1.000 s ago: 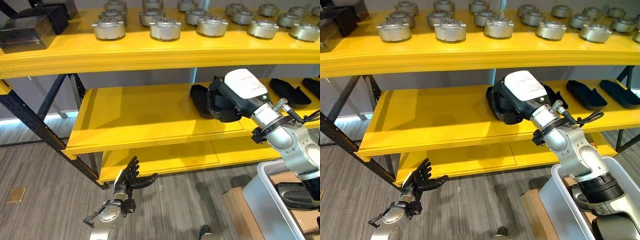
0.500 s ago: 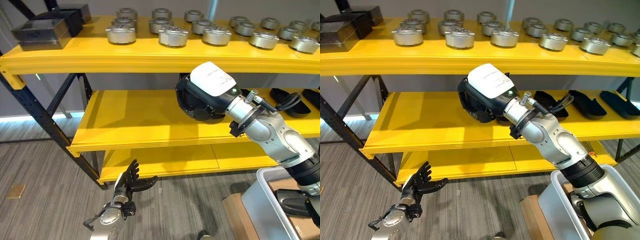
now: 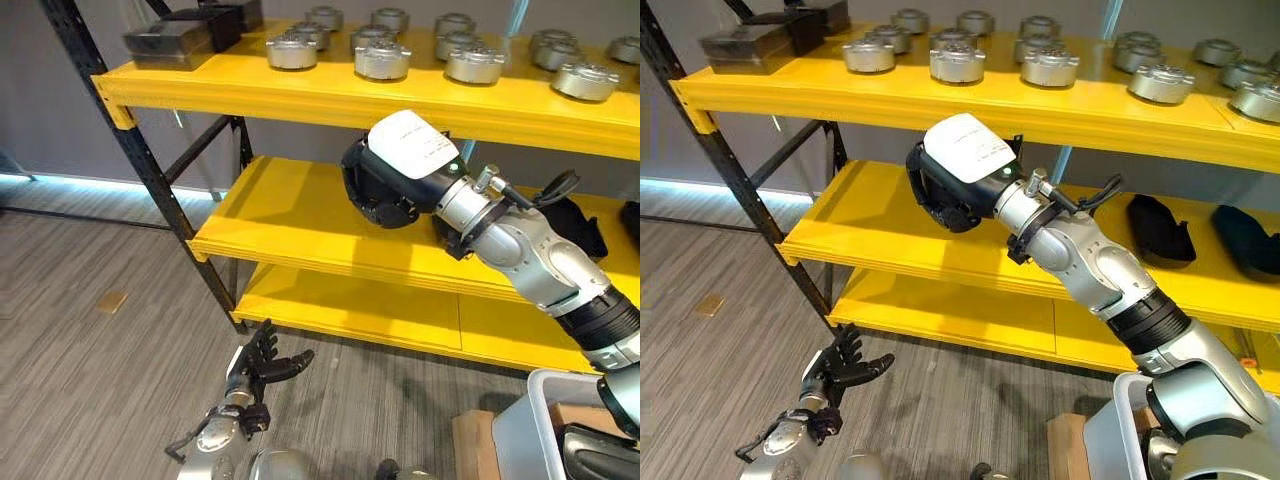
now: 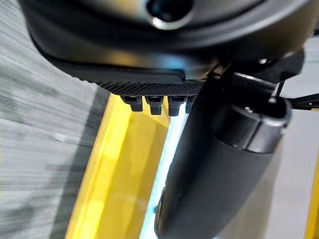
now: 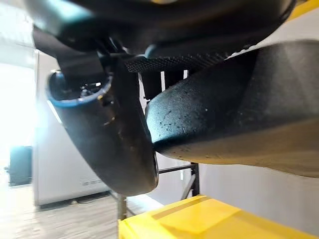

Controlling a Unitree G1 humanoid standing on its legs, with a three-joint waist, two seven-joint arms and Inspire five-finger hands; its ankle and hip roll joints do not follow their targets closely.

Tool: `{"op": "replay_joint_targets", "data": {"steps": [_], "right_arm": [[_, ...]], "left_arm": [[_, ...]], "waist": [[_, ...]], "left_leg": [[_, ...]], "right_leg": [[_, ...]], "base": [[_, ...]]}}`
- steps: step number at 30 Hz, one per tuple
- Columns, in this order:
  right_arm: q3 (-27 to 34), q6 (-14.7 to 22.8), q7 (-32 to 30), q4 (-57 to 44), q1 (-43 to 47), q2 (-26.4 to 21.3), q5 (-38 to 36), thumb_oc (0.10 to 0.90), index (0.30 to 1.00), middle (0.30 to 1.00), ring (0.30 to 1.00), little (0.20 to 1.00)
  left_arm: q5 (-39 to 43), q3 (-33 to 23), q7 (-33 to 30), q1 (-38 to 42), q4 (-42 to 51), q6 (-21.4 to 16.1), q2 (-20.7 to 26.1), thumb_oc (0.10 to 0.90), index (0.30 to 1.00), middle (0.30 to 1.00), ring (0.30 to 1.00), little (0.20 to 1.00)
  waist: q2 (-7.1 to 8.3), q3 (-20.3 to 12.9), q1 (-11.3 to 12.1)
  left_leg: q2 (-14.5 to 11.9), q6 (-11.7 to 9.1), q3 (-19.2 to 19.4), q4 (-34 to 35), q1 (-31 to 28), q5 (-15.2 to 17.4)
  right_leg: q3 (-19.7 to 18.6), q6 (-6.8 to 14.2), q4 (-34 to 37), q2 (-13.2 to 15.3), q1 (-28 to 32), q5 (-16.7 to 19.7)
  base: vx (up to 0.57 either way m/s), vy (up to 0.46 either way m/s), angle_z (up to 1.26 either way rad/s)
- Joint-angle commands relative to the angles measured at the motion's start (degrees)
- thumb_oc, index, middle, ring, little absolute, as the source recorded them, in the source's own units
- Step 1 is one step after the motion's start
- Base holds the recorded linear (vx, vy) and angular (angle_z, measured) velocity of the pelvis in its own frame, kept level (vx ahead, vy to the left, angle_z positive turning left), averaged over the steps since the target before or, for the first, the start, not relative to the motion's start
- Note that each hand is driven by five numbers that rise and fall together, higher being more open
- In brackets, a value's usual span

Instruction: Move parts from the plastic box to the shelf.

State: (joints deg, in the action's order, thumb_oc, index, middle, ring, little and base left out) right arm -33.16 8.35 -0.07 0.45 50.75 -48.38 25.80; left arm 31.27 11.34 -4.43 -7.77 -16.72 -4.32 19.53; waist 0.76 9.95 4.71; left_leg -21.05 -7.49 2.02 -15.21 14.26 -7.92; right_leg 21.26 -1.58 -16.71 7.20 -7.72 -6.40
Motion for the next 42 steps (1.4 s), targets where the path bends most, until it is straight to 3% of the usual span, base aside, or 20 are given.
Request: {"op": "replay_joint_targets", "data": {"steps": [1, 2, 3, 4, 5, 8, 15, 23, 31, 37, 42], "right_arm": [[6.66, -0.55, -6.91, -4.70, 8.96, -0.27, 0.96, 0.400, 0.300, 0.300, 0.300, 0.300], [6.71, -0.56, -6.89, -4.76, 8.90, -0.26, 0.99, 0.400, 0.300, 0.300, 0.300, 0.300], [6.96, -0.42, -7.34, -4.42, 8.34, 0.49, 1.44, 0.400, 0.300, 0.300, 0.300, 0.300], [8.55, -0.33, -6.98, -4.71, 6.18, -0.61, 1.52, 0.400, 0.300, 0.300, 0.300, 0.300], [8.80, -0.35, -6.89, -4.92, 5.89, -0.70, 1.52, 0.400, 0.300, 0.300, 0.300, 0.300], [10.54, -0.59, -6.86, -6.36, 4.01, -0.93, 1.42, 0.400, 0.300, 0.300, 0.300, 0.300], [11.78, -0.71, -6.48, -7.25, 2.43, -1.02, 2.42, 0.400, 0.300, 0.300, 0.300, 0.300], [11.21, -0.79, -6.92, -6.35, 3.85, -1.03, 3.77, 0.400, 0.300, 0.300, 0.300, 0.300], [9.48, -0.40, -7.79, -3.63, 6.15, -1.66, 4.61, 0.400, 0.300, 0.300, 0.300, 0.300], [6.01, -0.97, -8.90, 1.28, 12.47, -4.52, 4.30, 0.400, 0.300, 0.300, 0.300, 0.300], [3.44, -1.28, -9.30, 3.43, 17.90, -5.25, 4.47, 0.400, 0.300, 0.300, 0.300, 0.300]], "left_arm": [[0.17, 1.06, 0.52, 2.98, 7.97, -4.91, 2.25, 0.900, 1.000, 1.000, 1.000, 1.000], [0.18, 1.05, 0.54, 2.96, 7.99, -4.91, 2.28, 0.900, 1.000, 1.000, 1.000, 1.000], [0.17, 1.26, -0.01, 3.07, 7.52, -4.98, 2.25, 0.900, 1.000, 1.000, 1.000, 1.000], [0.43, 1.24, 0.34, 3.58, 7.29, -4.70, 1.70, 0.900, 1.000, 1.000, 1.000, 1.000], [0.42, 1.35, 0.35, 3.59, 7.26, -4.70, 1.75, 0.900, 1.000, 1.000, 1.000, 1.000], [-0.01, 2.01, 0.45, 4.34, 6.86, -4.93, 2.02, 0.900, 1.000, 1.000, 1.000, 1.000], [-1.18, 2.55, 0.41, 5.14, 6.26, -4.84, 2.46, 0.900, 1.000, 1.000, 1.000, 1.000], [-1.22, 2.70, 0.67, 4.98, 6.63, -5.00, 3.09, 0.900, 1.000, 1.000, 1.000, 1.000], [-1.25, 3.06, 1.63, 4.58, 7.65, -5.15, 4.36, 0.900, 1.000, 1.000, 1.000, 1.000], [0.24, 2.15, 1.67, 4.87, 9.40, -6.20, 6.60, 0.900, 1.000, 1.000, 1.000, 1.000], [1.37, 0.58, 1.05, 4.58, 10.38, -6.95, 7.36, 0.900, 1.000, 1.000, 1.000, 1.000]], "waist": [[-0.41, -0.93, -0.24], [-0.40, -0.95, -0.07], [-0.64, -1.34, 0.12], [-0.92, -2.22, -0.47], [-0.82, -2.22, -0.35], [0.04, -2.65, -0.35], [1.58, -2.66, -0.75], [2.62, -2.38, -1.02], [2.44, -1.40, -0.31], [1.14, 2.93, 0.94], [0.65, 4.26, 1.64]], "left_leg": [[-5.25, -3.53, 4.85, 8.01, -6.38, -4.97], [-5.26, -3.39, 5.05, 8.01, -6.40, -5.01], [-4.14, -3.15, 3.44, 8.05, -7.76, -2.77], [-3.55, -3.36, 5.73, 6.24, -7.52, -0.77], [-3.46, -3.29, 5.74, 5.89, -7.44, -0.49], [-1.41, -2.71, 7.71, 0.88, -7.50, 4.96], [0.41, -1.72, 10.14, -2.38, -7.07, 9.06], [0.64, -1.06, 11.04, -4.59, -6.23, 11.16], [0.29, -1.31, 10.08, -5.69, -3.95, 11.20], [-0.39, -1.08, 6.47, -12.64, 1.62, 13.38], [-0.33, -1.29, 4.77, -18.20, 6.03, 15.43]], "right_leg": [[-3.35, 7.19, -0.61, 4.44, 7.55, -1.79], [-3.52, 7.19, -0.58, 4.44, 7.42, -1.59], [-4.97, 8.06, -0.12, 4.77, 7.14, -1.26], [-4.49, 8.76, 0.53, 6.28, 8.40, -0.81], [-4.51, 8.86, 0.66, 6.39, 8.52, -0.75], [-6.78, 10.46, 3.42, 9.69, 10.54, 1.04], [-8.74, 12.11, 5.22, 12.18, 9.58, 3.64], [-9.39, 12.68, 4.87, 12.88, 8.26, 4.41], [-8.89, 12.67, 3.41, 12.65, 6.43, 4.27], [-10.89, 11.55, -7.61, 12.55, -0.64, 0.65], [-10.75, 10.89, -13.69, 13.57, -4.37, -1.98]], "base": [[0.12, 0.125, 0.70], [0.13, 0.128, 0.25], [0.16, 0.153, -0.29], [0.17, 0.154, -0.80], [0.24, 0.203, -0.69], [0.18, 0.206, -0.23], [0.06, 0.117, -0.24], [0.02, 0.047, -0.13], [-0.01, -0.006, 0.03], [-0.10, -0.018, 0.04], [-0.07, -0.011, 0.15]]}}
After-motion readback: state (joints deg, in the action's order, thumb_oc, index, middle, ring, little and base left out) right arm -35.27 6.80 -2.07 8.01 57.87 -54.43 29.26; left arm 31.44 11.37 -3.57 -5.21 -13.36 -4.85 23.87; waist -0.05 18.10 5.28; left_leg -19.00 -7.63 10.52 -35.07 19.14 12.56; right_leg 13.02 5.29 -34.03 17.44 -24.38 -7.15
